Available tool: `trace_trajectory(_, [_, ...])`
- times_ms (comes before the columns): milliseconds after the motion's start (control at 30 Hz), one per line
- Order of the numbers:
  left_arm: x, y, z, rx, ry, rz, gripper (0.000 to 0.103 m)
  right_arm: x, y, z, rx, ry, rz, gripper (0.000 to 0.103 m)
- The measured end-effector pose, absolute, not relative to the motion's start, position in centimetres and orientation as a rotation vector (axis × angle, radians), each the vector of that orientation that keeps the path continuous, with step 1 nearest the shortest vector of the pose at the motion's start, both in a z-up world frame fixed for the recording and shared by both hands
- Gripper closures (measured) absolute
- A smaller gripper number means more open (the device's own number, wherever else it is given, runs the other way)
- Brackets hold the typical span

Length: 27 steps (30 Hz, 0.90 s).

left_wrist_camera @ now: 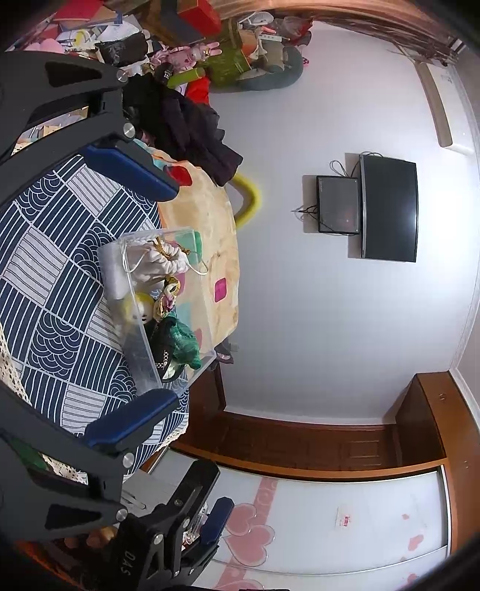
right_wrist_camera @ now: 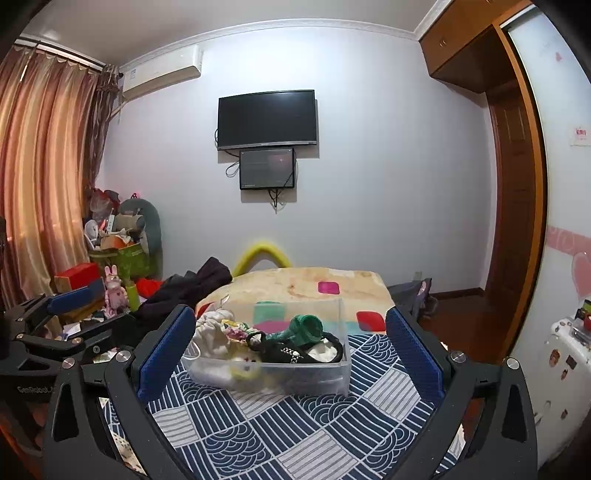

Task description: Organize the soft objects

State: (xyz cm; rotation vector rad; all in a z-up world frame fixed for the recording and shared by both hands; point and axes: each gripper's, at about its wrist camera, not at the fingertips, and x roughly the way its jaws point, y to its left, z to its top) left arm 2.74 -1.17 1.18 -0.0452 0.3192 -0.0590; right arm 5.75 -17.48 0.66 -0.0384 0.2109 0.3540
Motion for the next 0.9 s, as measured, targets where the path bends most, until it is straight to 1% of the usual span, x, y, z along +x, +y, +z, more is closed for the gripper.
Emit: trace_trajectory(900, [1.9, -1.85, 1.66, -0.028, 0.305, -0.081, 0.0, 5.6, -17.72, 1.1, -0.029, 0.207, 0.352, 0.0])
